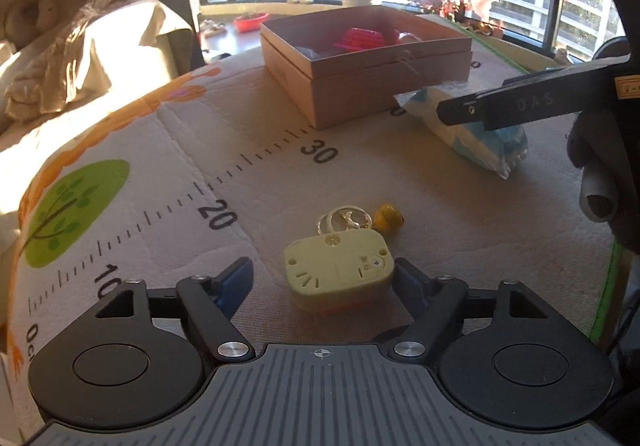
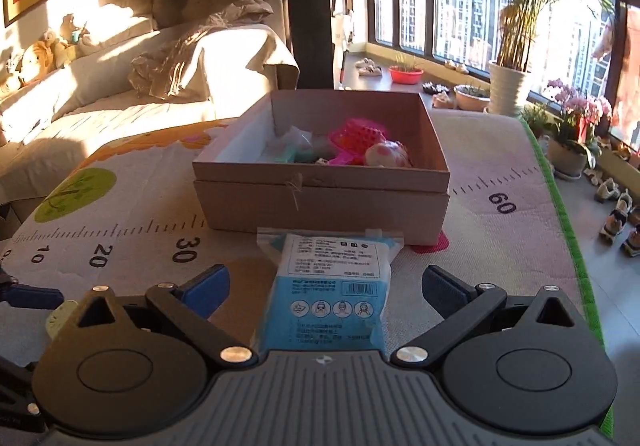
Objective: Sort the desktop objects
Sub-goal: 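Carry the blue packet and keychain box toward the pink box with both tools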
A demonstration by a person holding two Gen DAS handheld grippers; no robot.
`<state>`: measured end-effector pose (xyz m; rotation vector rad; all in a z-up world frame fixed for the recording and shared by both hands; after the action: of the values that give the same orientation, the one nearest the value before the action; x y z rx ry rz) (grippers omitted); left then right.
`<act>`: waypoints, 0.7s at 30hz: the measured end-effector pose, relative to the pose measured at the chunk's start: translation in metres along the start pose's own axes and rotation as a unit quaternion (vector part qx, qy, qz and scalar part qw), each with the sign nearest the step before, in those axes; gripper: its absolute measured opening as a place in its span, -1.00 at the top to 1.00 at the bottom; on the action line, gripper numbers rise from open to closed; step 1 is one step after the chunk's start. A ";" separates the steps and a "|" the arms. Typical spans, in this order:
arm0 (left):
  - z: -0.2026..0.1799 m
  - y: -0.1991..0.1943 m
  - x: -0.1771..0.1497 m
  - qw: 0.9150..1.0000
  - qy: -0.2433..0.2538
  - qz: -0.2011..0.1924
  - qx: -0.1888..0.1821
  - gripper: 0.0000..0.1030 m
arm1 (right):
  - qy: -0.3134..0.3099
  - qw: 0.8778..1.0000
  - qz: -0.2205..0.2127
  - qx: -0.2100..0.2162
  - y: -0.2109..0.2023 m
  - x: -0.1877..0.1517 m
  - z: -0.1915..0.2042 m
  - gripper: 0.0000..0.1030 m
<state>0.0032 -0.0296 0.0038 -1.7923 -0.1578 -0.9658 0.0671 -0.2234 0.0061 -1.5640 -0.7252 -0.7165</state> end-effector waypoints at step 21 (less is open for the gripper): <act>-0.010 -0.035 0.131 0.988 0.064 -0.143 0.010 -0.19 | 0.059 0.989 -0.085 0.103 -0.085 0.081 -0.080 -0.02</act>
<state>0.0665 -0.0645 0.1187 -1.7114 -0.3492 -1.2736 0.0465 -0.2907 0.1299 -1.2718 -0.8230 -0.8253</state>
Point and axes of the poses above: each gripper's, at about its wrist camera, not at the fingertips, and y roughly the way its jaws point, z to its left, x to its top, the point moved 3 cm from there along y, roughly the way its jaws point, and after that the axes turned 15 degrees about -x, right-handed, at the moved point
